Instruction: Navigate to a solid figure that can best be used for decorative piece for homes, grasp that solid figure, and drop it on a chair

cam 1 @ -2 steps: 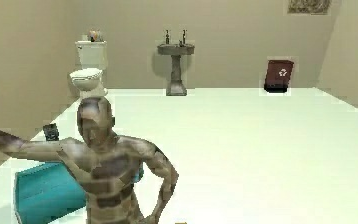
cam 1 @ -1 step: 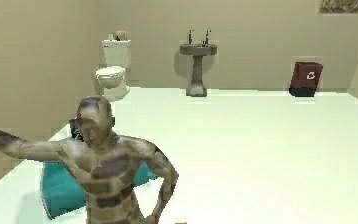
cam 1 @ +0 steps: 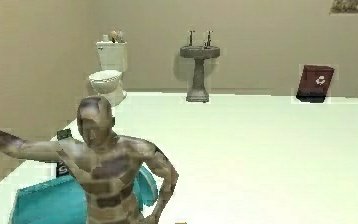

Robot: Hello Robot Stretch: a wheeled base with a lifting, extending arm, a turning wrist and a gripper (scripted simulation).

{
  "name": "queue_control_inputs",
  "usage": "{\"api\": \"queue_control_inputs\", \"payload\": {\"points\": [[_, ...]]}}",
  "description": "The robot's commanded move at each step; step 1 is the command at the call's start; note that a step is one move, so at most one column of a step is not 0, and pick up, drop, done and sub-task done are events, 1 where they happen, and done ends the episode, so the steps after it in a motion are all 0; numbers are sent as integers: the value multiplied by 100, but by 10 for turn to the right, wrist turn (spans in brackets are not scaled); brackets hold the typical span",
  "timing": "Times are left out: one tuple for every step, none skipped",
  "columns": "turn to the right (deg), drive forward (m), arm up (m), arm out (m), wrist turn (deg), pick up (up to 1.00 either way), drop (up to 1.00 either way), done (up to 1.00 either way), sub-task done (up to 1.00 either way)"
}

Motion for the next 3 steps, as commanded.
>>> {"api": "queue_control_inputs", "payload": {"points": [[210, 0, 0, 0, 0, 0, 0, 0, 0], [0, 10, 0, 0, 0, 0, 0, 0, 0], [450, 0, 0, 0, 0, 0, 0, 0, 0]]}}
